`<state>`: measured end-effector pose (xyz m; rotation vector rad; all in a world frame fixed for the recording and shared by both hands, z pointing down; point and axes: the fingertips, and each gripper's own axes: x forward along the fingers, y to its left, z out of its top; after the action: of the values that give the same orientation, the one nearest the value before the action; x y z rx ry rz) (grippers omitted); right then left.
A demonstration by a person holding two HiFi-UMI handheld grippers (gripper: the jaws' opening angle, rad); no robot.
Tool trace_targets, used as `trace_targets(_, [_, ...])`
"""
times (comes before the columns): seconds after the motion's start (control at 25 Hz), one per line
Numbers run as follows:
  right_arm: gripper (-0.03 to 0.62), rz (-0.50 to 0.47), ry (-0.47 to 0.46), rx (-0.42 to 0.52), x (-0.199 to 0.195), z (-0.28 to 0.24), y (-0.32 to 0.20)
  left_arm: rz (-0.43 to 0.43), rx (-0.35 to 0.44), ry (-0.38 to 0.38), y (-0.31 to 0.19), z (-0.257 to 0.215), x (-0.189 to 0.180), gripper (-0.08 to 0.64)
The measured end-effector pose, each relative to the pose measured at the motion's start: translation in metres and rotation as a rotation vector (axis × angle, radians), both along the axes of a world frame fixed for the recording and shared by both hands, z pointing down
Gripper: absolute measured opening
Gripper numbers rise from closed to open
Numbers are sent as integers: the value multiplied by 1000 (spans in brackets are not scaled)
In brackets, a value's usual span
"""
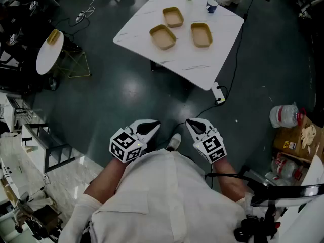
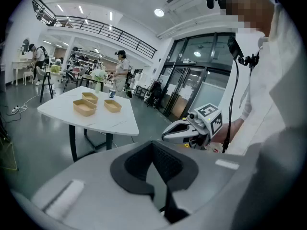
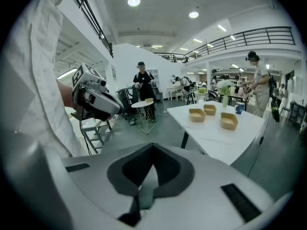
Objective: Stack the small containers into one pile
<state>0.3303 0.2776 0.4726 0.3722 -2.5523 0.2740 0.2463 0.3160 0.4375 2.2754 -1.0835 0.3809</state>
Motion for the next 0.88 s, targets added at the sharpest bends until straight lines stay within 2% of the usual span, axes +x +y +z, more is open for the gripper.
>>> trace_targets(0.48, [3, 102, 0, 7, 35, 6, -17, 70, 68, -25, -29, -13, 27, 8])
trace_targets(0.68, [3, 139, 22, -7, 32, 13, -26, 89, 62, -4, -44, -9, 16, 8])
trace_targets(0.88, [3, 203, 72, -2, 23, 18, -55, 129, 86, 38, -79, -7, -2, 8])
